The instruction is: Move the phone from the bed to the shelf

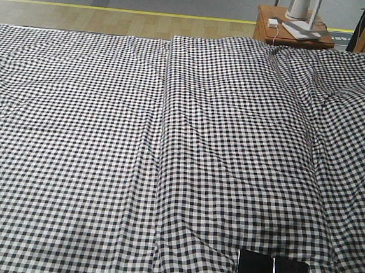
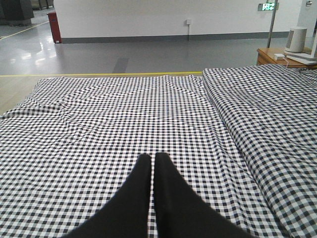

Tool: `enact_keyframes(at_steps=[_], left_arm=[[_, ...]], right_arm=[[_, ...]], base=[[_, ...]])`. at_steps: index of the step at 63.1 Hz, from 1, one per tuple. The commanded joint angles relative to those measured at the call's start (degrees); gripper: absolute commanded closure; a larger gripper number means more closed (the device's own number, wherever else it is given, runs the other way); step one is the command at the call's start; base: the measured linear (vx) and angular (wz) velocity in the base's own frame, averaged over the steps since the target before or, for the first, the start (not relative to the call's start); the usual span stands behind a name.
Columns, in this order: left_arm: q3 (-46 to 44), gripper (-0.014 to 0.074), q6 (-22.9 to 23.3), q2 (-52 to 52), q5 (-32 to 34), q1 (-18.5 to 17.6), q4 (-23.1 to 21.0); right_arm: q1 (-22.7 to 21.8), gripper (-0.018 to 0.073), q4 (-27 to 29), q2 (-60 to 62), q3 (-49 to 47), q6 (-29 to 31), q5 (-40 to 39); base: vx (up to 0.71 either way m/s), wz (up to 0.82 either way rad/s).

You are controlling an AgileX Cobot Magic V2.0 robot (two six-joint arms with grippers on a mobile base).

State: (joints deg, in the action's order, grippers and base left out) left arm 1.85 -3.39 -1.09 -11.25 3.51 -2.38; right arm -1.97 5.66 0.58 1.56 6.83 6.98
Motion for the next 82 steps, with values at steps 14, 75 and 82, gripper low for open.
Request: enact_keyframes(at_steps=[14, 75, 82], left_arm=[[0.41, 0.0595, 0.0, -0.48, 3.99, 0.02, -0.53], [0.41, 0.0595, 0.0, -0.48, 3.99, 0.02, -0.53], [0.41, 0.0595, 0.0, -0.48, 3.99, 0.02, -0.53]], right_arm=[[-0.36, 0.0564, -0.45, 0.46, 0.55, 0.32, -4.3], [-0.36, 0.0564, 1.29, -9.51, -29.21, 1.38, -20.71], [-0.36, 0.0564, 1.29, -17.15, -37.51, 1.38, -13.36]], base=[[0.0, 0.0], [0.0, 0.0], [0.0, 0.0]])
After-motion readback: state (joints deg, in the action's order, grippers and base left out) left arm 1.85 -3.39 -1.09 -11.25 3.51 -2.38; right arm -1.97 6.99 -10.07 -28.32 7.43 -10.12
